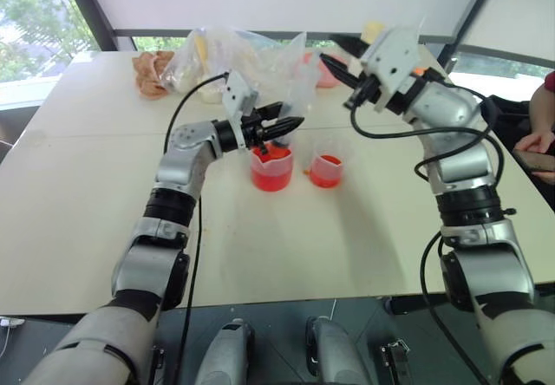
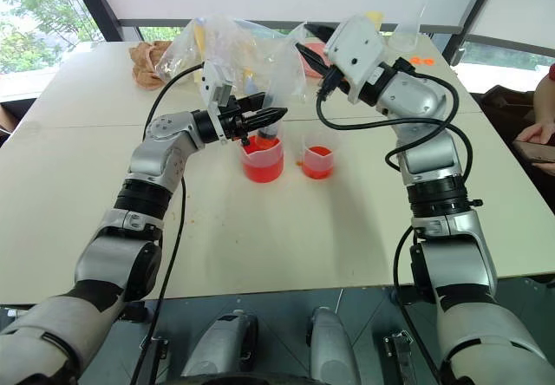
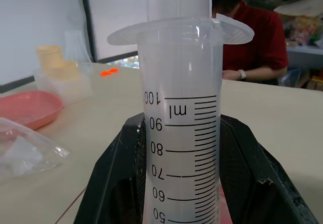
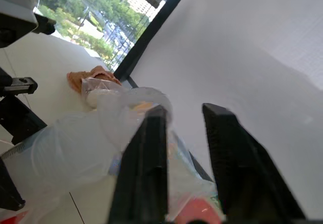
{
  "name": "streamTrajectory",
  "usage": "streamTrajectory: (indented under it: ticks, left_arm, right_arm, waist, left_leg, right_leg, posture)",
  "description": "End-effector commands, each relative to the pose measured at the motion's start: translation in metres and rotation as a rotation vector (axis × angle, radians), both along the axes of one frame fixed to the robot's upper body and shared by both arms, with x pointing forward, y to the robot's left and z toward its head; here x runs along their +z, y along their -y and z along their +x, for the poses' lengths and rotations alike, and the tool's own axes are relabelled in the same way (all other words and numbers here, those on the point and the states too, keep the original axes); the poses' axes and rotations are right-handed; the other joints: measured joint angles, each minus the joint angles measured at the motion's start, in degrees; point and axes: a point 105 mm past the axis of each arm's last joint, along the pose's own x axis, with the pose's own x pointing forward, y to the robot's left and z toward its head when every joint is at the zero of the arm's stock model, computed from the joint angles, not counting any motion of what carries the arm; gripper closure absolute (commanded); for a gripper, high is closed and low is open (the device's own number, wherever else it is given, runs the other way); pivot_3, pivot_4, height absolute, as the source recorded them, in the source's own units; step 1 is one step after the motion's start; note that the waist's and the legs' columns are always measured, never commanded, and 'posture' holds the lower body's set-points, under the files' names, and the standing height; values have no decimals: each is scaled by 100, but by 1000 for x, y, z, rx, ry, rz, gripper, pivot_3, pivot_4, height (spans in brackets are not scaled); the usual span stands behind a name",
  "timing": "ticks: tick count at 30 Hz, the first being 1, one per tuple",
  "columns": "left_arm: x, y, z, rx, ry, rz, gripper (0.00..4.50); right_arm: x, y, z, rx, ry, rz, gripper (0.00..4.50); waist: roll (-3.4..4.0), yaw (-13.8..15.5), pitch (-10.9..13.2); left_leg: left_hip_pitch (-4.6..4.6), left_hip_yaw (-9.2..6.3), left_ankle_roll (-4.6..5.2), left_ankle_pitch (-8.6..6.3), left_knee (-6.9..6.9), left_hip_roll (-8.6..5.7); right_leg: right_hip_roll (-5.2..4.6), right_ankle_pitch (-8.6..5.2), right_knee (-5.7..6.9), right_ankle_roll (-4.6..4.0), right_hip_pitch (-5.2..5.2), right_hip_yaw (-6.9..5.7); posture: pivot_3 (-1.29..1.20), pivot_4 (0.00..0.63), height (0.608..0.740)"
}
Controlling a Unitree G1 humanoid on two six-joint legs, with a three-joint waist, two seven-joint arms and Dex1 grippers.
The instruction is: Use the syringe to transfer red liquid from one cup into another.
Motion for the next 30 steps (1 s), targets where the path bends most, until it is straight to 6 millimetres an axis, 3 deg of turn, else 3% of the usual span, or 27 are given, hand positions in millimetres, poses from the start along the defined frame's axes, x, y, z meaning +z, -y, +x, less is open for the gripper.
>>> streamTrajectory:
  ticks: [1,8,13,16,20,23,27,30]
  left_arm:
    - [21,-8,4,32,48,-51,3061]
    - [55,-19,5,63,41,-171,3061]
    - [73,-17,0,52,76,-202,3061]
    - [99,-6,-8,6,127,-258,3061]
    - [120,26,-20,-97,171,-297,3061]
    - [116,46,-22,-146,175,-285,3061]
    - [96,81,-19,-192,136,-266,3061]
    - [84,95,-19,-221,120,-246,3061]
  right_arm:
    - [11,15,-23,4,38,21,1664]
    - [15,58,-54,7,-119,243,1664]
    - [6,74,-60,-46,-183,223,1664]
    - [2,80,-63,-71,-197,204,1664]
    - [0,91,-63,-137,-184,173,1664]
    - [1,96,-65,-169,-167,162,1664]
    - [11,108,-65,-259,-92,124,1664]
    - [19,110,-63,-298,-35,96,1664]
  waist:
    - [0,7,0]
    - [0,3,1]
    - [0,0,0]
    - [-1,4,1]
    - [-1,60,1]
    - [-1,105,1]
    - [0,130,0]
    - [-1,106,1]
  left_leg:
    - [0,-1,0,0,0,0]
    - [-3,-8,1,-1,1,2]
    - [0,-5,2,-1,1,2]
    - [-1,-3,2,-1,1,2]
    - [-5,-3,2,-1,3,1]
    - [-3,3,4,-2,5,0]
    - [0,4,4,-2,5,0]
    - [-1,6,4,-2,6,0]
  right_leg:
    - [0,0,1,0,0,0]
    - [0,0,1,0,0,-2]
    - [0,0,2,0,1,-2]
    - [0,0,1,0,1,-1]
    - [-1,0,-3,1,1,-1]
    - [-1,0,-8,1,5,0]
    - [-1,0,-7,1,7,0]
    - [-1,0,-7,1,5,-1]
  posture:
    - [0,150,740]
    - [0,150,740]
    - [0,150,740]
    - [0,150,740]
    - [0,150,740]
    - [0,150,740]
    - [0,150,740]
    - [0,150,740]
